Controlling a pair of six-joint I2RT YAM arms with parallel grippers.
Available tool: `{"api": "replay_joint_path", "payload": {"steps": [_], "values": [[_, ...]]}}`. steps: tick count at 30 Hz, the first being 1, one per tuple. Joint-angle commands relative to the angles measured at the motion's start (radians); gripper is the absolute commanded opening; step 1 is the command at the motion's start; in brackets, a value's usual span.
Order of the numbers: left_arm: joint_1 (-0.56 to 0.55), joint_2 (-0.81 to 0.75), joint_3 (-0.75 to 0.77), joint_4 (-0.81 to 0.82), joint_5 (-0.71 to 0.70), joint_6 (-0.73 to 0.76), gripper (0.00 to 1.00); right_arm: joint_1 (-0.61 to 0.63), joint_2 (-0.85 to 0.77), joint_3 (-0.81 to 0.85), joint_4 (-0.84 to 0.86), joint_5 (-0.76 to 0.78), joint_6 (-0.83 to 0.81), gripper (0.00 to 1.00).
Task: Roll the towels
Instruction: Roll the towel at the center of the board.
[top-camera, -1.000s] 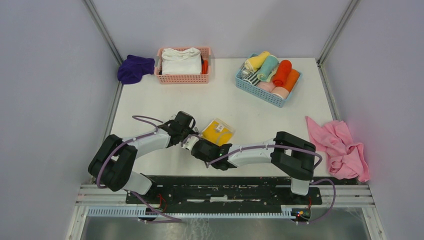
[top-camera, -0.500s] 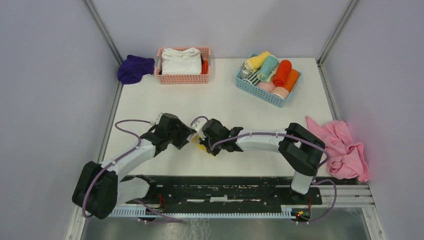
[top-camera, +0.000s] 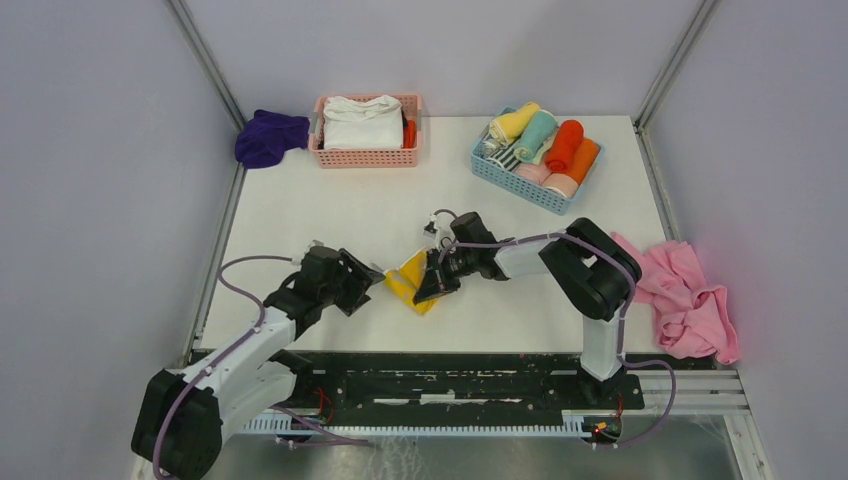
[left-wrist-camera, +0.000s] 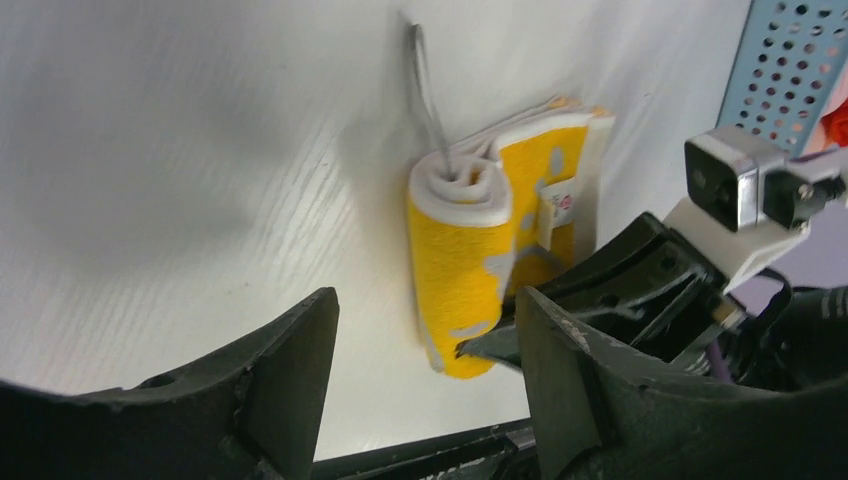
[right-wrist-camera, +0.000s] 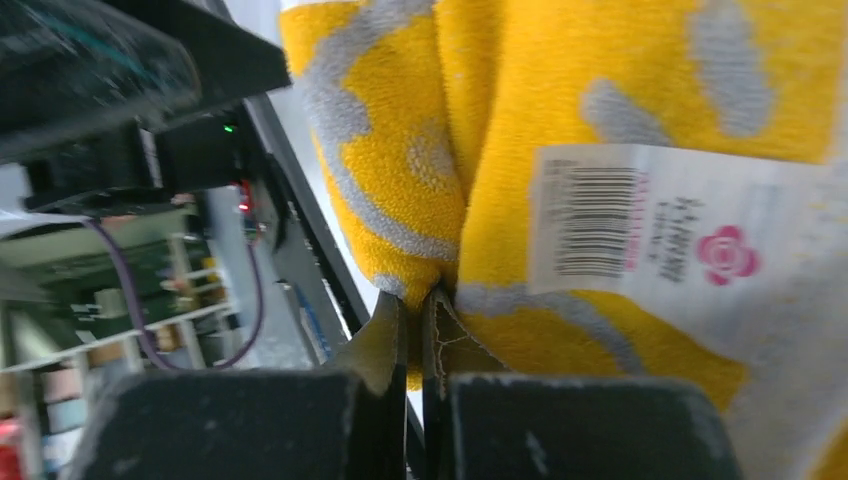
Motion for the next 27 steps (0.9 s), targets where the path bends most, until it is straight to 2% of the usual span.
{"api": "replay_joint_path", "payload": {"steps": [1, 9, 18, 24, 27], "values": [[0.004, 0.006, -0.055, 0.131, 0.094, 0.023, 0.73, -0.052, 0.083, -0.048, 0.208, -0.133, 0.208, 0.01], [0.002, 0.192, -0.049, 0.338, 0.165, 0.006, 0.71, -0.114, 0.15, -0.099, 0.161, -0.101, 0.215, 0.0], [-0.023, 0.377, -0.015, 0.467, 0.169, 0.004, 0.65, -0.126, 0.156, -0.099, 0.102, -0.062, 0.165, 0.04], [-0.046, 0.473, -0.016, 0.485, 0.155, -0.017, 0.59, -0.123, 0.063, -0.046, -0.079, 0.014, 0.052, 0.16], [-0.052, 0.492, -0.028, 0.459, 0.125, -0.037, 0.55, -0.111, -0.028, -0.02, -0.188, 0.088, -0.024, 0.27]]}}
